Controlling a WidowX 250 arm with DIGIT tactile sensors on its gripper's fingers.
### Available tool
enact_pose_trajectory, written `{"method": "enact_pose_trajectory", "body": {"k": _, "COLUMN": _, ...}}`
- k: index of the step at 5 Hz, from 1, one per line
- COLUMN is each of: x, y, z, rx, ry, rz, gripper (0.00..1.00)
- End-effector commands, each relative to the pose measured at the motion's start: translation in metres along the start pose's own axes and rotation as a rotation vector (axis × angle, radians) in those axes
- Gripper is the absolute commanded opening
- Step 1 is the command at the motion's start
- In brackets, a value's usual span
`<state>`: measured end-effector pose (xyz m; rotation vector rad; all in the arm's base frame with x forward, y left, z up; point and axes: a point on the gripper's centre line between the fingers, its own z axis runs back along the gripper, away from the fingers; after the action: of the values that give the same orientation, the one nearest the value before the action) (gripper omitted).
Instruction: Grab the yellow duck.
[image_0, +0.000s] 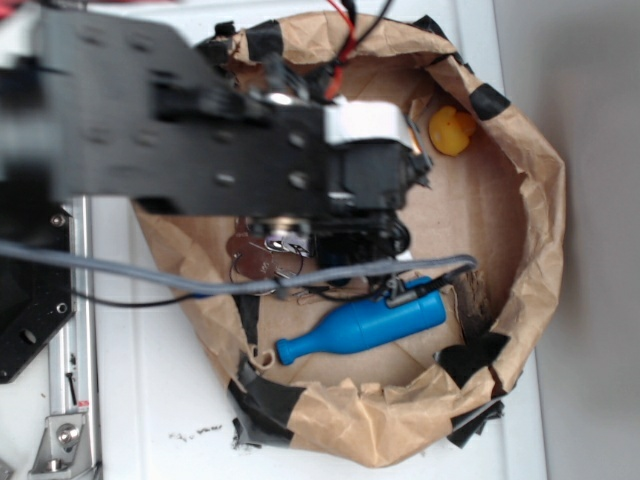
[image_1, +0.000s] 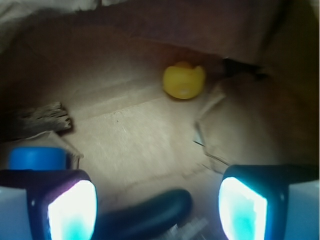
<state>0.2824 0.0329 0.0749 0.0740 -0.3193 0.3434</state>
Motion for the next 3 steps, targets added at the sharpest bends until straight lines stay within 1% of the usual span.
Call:
{"method": "enact_pose_trajectory", "body": {"k": 1, "x": 0.033, "y": 0.009, "z": -0.024, "rx": 0.054, "ry": -0.108, "rz": 0.110, "gripper": 1.00}}
{"method": "enact_pose_trajectory", "body": {"k": 2, "x": 0.035, "y": 0.035, "z": -0.022, "rx": 0.131, "ry": -0.123, "rz": 0.193, "gripper": 1.00}}
{"method": "enact_pose_trajectory", "body": {"k": 3, "x": 0.035, "y": 0.035, "z": -0.022, "rx": 0.131, "ry": -0.123, "rz": 0.193, "gripper": 1.00}}
